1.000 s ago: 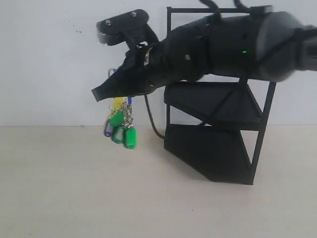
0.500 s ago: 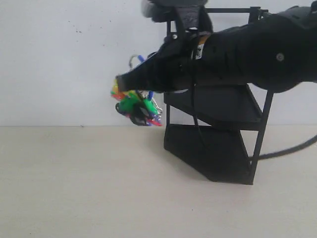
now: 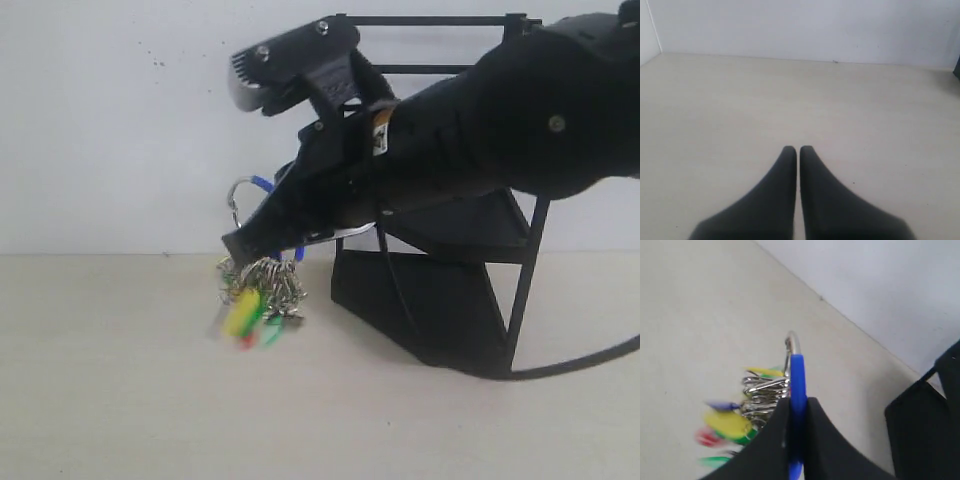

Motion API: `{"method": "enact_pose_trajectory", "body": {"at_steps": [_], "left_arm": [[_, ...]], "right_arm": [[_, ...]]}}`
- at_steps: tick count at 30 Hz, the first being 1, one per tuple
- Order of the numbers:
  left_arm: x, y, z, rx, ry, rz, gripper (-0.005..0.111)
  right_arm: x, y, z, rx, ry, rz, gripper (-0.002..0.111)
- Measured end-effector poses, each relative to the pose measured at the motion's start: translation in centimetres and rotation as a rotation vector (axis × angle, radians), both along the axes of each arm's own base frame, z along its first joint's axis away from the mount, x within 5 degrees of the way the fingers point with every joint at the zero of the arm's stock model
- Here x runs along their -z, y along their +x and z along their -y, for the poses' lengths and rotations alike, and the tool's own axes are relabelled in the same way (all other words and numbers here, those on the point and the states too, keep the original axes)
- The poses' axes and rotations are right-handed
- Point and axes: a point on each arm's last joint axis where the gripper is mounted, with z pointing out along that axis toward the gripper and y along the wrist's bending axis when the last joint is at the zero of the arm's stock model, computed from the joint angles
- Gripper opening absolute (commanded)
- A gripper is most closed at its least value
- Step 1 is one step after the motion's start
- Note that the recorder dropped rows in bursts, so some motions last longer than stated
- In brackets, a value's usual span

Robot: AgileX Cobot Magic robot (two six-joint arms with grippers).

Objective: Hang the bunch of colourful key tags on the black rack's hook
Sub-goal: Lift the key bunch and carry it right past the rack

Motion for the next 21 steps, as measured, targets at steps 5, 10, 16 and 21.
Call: {"method": "enact_pose_trajectory", "body": {"at_steps": [5, 10, 16, 21], "left_arm": [[0.0, 0.0, 0.0, 0.000, 0.000, 0.000, 0.004], [0.0, 0.0, 0.0, 0.000, 0.000, 0.000, 0.004], [0.0, 0.0, 0.0, 0.000, 0.000, 0.000, 0.004], [0.0, 0.0, 0.0, 0.000, 0.000, 0.000, 0.004]], "right_arm": [[-1.2, 0.1, 1.5, 0.063, 0.048, -0.018, 0.000], [-0.3, -2.0, 0.4, -0.010, -0.063, -0.099, 0.000], [-1.5, -3.5, 3.9, 0.075, -0.008, -0.076, 0.000], [-1.3, -4.8, 8.6, 0.189, 0.034, -0.057, 0.000]]}}
